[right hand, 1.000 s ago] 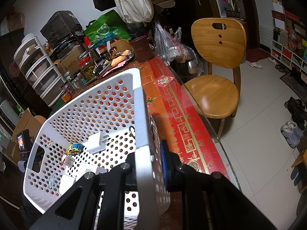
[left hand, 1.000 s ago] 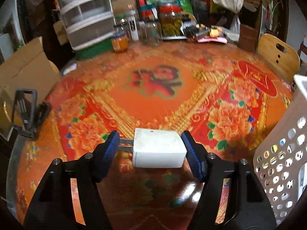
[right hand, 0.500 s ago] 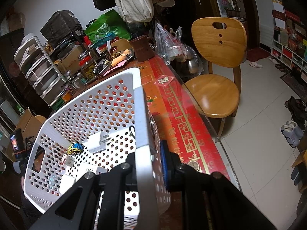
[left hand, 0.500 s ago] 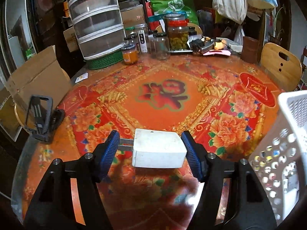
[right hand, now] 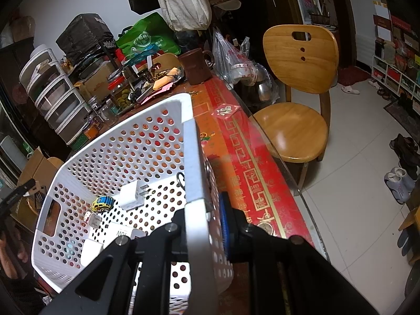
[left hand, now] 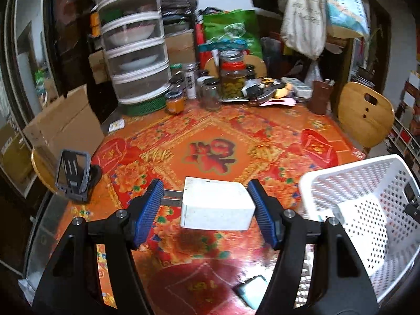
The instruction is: Organize rigid objects
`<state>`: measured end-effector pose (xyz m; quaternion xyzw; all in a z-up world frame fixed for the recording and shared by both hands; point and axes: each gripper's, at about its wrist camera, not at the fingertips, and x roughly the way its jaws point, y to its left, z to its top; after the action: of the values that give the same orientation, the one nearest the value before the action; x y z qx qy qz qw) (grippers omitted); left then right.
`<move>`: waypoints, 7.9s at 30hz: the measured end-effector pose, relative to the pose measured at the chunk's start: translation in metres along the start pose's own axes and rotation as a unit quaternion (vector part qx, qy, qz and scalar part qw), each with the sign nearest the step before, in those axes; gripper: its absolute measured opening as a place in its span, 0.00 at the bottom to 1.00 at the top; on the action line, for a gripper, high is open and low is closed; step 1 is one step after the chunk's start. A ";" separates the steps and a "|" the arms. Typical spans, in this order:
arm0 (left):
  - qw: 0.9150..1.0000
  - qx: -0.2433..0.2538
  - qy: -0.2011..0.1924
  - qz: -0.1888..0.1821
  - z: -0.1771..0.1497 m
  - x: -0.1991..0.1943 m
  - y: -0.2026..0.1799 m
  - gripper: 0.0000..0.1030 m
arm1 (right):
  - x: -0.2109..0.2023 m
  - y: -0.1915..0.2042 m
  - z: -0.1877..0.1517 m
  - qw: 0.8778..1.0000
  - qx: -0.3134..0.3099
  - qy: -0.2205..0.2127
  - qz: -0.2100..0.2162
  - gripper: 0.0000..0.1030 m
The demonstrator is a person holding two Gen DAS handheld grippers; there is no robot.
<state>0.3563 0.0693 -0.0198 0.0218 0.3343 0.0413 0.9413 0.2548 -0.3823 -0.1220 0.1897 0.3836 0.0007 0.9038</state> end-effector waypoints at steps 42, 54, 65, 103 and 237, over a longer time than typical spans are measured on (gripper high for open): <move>0.953 0.255 0.154 -0.057 -0.040 0.032 -0.235 0.70 | 0.000 -0.001 -0.002 1.000 0.005 0.001 0.010 0.13; 0.983 0.135 0.028 -0.118 -0.028 -0.036 -0.148 0.90 | 0.001 0.000 -0.001 1.000 0.008 0.003 0.005 0.13; 0.996 0.050 0.061 -0.045 -0.098 -0.016 0.008 0.99 | 0.000 0.000 -0.001 1.000 0.008 0.002 0.003 0.13; 0.997 0.057 0.056 -0.008 -0.137 0.023 0.014 0.61 | 0.000 -0.003 -0.001 1.000 0.009 -0.002 0.003 0.13; 0.996 0.023 -0.032 -0.086 -0.161 -0.186 -0.100 0.99 | -0.179 0.095 -0.137 0.984 -0.157 -0.089 0.002 1.00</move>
<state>0.1169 -0.0453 -0.0344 0.0162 0.3056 -0.0484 0.9508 0.0468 -0.2738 -0.0523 0.0459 0.2961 0.0458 0.9529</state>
